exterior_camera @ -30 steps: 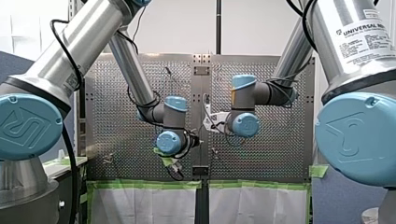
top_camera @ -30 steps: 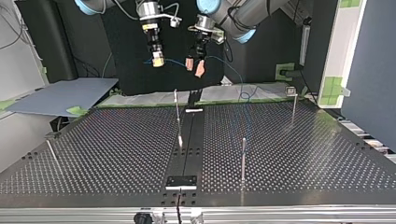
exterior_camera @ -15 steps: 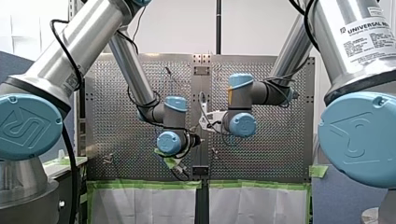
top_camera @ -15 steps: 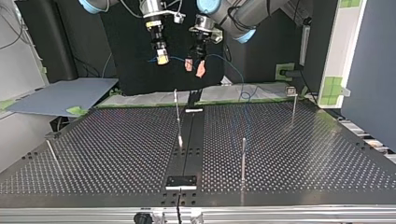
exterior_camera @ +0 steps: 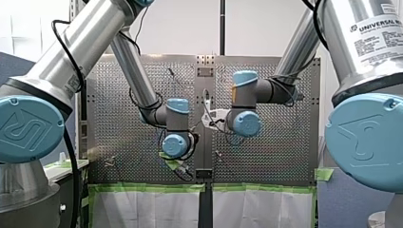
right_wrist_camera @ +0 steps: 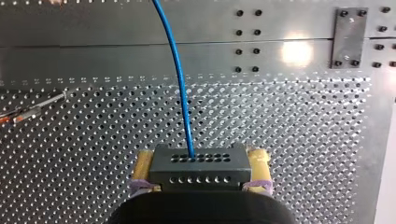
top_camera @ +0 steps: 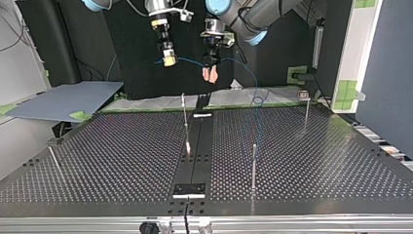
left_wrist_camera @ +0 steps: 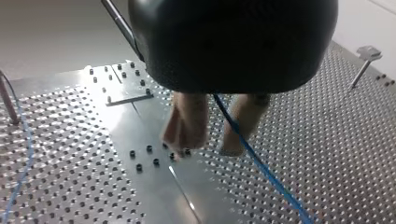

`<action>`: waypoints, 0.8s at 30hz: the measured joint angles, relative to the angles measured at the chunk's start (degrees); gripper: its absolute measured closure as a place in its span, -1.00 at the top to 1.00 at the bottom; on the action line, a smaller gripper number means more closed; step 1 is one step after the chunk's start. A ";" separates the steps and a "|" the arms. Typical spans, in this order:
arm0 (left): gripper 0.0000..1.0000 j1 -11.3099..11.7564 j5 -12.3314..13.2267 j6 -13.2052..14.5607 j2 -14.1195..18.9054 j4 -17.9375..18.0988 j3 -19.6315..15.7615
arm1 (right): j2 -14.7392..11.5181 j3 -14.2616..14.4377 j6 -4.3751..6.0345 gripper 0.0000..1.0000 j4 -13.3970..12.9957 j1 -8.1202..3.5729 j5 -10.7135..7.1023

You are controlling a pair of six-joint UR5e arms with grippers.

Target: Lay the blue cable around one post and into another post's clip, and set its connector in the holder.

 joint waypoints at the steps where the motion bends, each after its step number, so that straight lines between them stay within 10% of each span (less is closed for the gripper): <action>1: -0.75 0.00 -0.43 0.20 0.00 0.03 0.00 | -0.10 0.02 0.16 -0.60 0.02 0.00 0.00; 10: -0.75 0.02 -2.69 3.39 0.00 -0.70 0.00 | -0.20 0.79 1.58 -0.60 -0.37 -0.64 0.02; 24: -0.75 1.47 -0.56 10.26 0.00 -0.62 0.01 | 3.05 1.45 -0.08 -0.60 -1.61 -4.52 6.17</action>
